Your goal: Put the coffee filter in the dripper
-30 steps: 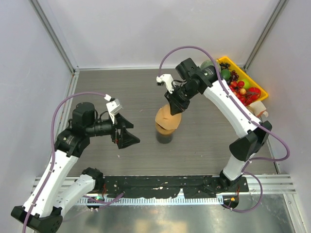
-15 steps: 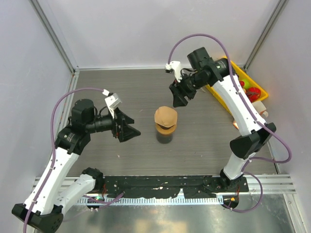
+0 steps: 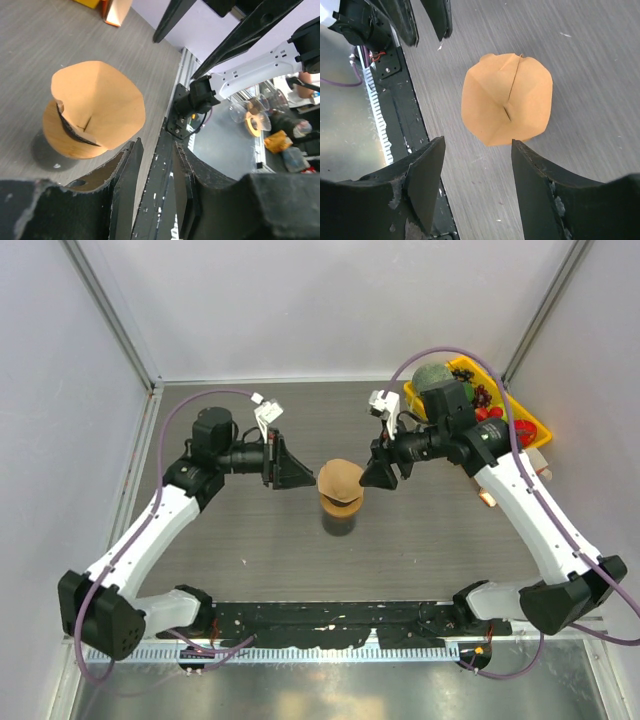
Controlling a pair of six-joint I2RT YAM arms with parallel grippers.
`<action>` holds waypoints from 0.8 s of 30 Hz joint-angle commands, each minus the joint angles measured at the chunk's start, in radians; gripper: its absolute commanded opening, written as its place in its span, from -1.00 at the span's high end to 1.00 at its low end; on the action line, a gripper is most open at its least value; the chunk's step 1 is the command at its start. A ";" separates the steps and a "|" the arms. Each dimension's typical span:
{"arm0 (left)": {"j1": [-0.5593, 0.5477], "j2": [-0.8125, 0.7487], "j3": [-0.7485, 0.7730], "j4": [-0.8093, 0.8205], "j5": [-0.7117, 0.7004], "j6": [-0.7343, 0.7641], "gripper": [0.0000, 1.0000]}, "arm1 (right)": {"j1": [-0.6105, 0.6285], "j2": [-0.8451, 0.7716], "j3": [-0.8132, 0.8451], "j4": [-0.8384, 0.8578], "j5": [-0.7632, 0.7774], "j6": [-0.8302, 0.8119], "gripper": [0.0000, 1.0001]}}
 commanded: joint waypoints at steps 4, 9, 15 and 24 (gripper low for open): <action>-0.023 0.134 0.071 0.142 0.068 -0.103 0.25 | -0.028 -0.004 -0.182 0.327 -0.110 0.199 -0.22; -0.025 0.196 0.074 0.154 0.069 -0.118 0.28 | -0.043 0.011 -0.242 0.418 -0.141 0.279 -0.22; -0.026 0.234 0.045 0.168 0.062 -0.121 0.28 | -0.046 0.036 -0.270 0.432 -0.147 0.301 -0.20; -0.029 0.254 0.027 0.167 0.050 -0.112 0.29 | -0.048 0.057 -0.299 0.431 -0.141 0.292 -0.19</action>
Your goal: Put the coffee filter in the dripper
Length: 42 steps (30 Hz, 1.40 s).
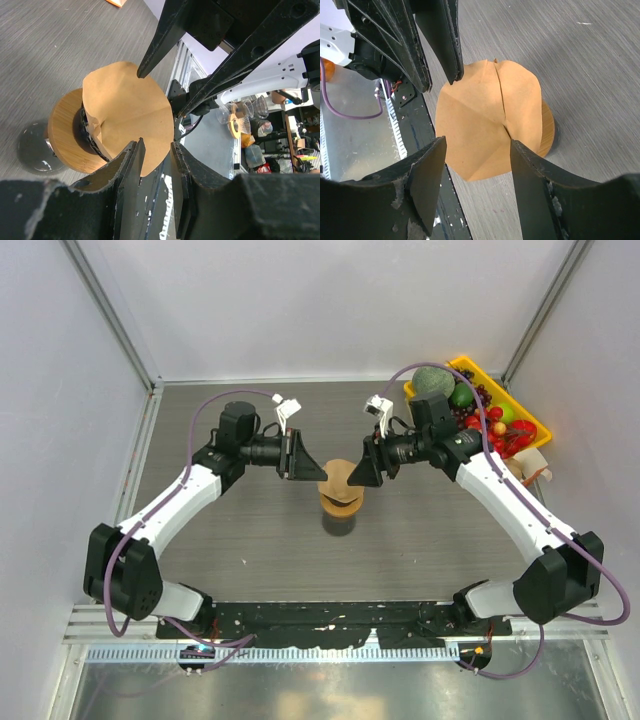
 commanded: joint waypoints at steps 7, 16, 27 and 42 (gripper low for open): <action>-0.009 0.014 -0.017 0.027 -0.002 0.031 0.31 | -0.005 0.012 -0.037 0.039 -0.013 -0.009 -0.19; -0.010 0.028 -0.028 0.017 -0.011 0.042 0.32 | -0.005 0.018 -0.039 0.037 -0.016 -0.009 -0.19; -0.019 0.044 -0.017 0.015 -0.011 0.042 0.32 | -0.005 0.021 -0.030 0.025 -0.026 -0.016 -0.19; -0.021 -0.015 -0.006 0.056 0.020 0.008 -0.04 | -0.002 0.013 0.006 0.014 -0.076 -0.009 -0.20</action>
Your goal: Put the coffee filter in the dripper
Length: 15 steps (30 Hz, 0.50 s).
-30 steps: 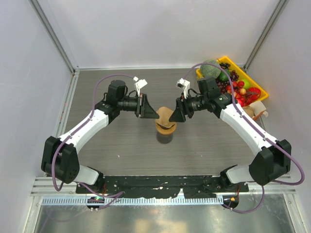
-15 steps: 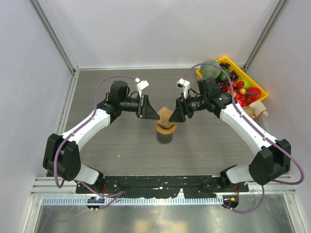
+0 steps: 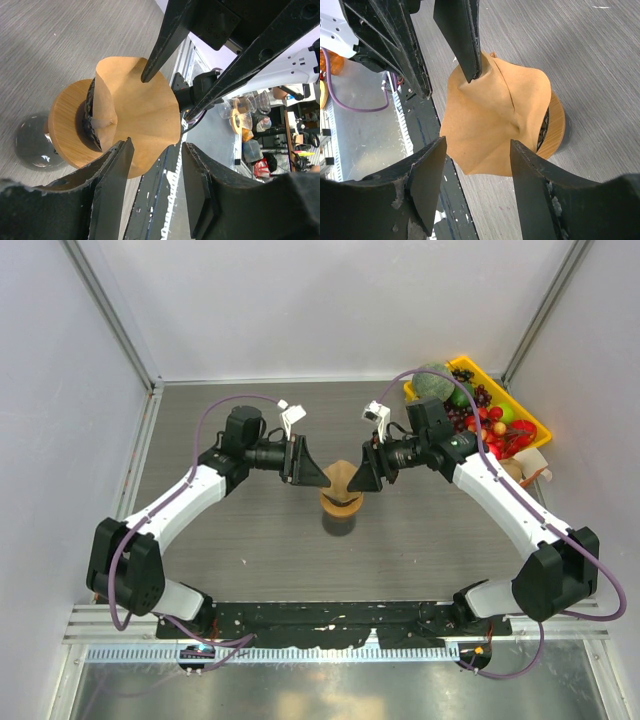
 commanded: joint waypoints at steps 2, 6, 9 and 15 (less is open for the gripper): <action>-0.005 -0.050 0.018 0.064 0.027 -0.017 -0.06 | -0.003 -0.009 0.050 0.018 -0.047 -0.003 -0.20; -0.003 -0.054 0.020 0.112 0.050 -0.051 -0.12 | -0.003 -0.016 0.062 0.022 -0.050 -0.003 -0.20; -0.003 -0.061 0.018 0.135 0.053 -0.068 -0.21 | -0.003 -0.018 0.070 0.022 -0.058 0.001 -0.21; -0.003 -0.087 0.010 0.189 0.062 -0.094 -0.39 | -0.002 -0.029 0.076 0.023 -0.073 0.002 -0.24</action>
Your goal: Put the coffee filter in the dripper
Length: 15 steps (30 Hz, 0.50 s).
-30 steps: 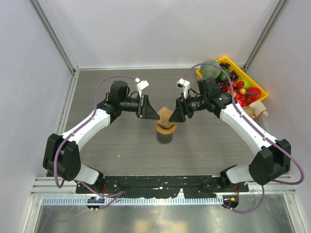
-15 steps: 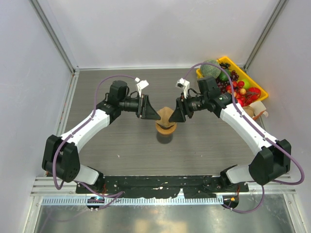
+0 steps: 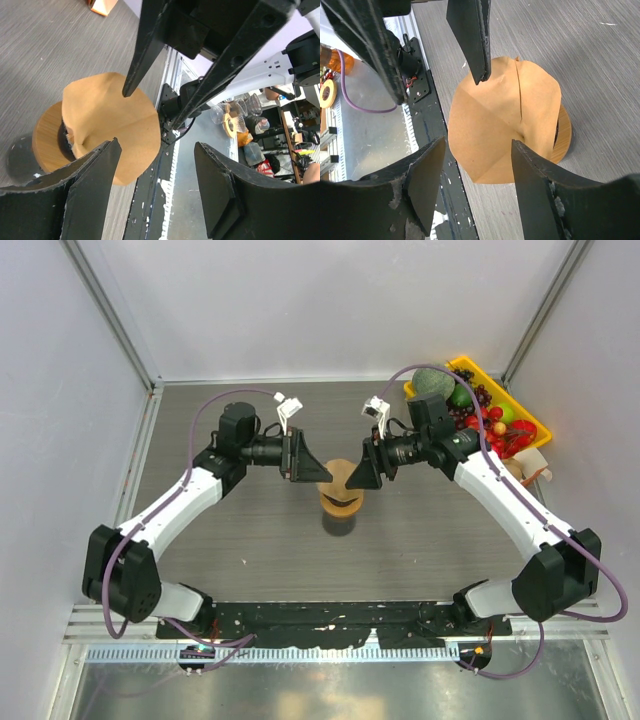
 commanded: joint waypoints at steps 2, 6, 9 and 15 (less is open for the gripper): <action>-0.001 -0.062 0.015 0.093 0.034 -0.023 -0.48 | -0.003 -0.036 0.049 0.025 -0.034 0.000 -0.25; -0.001 -0.090 0.038 0.051 0.029 0.033 -0.67 | -0.005 -0.050 0.073 0.017 -0.030 -0.012 -0.30; 0.005 -0.122 0.076 -0.050 0.026 0.114 -0.99 | -0.003 -0.066 0.107 0.004 -0.013 -0.040 -0.35; 0.048 -0.229 0.116 -0.317 -0.040 0.307 -0.99 | -0.006 -0.152 0.146 -0.006 0.074 -0.070 -0.99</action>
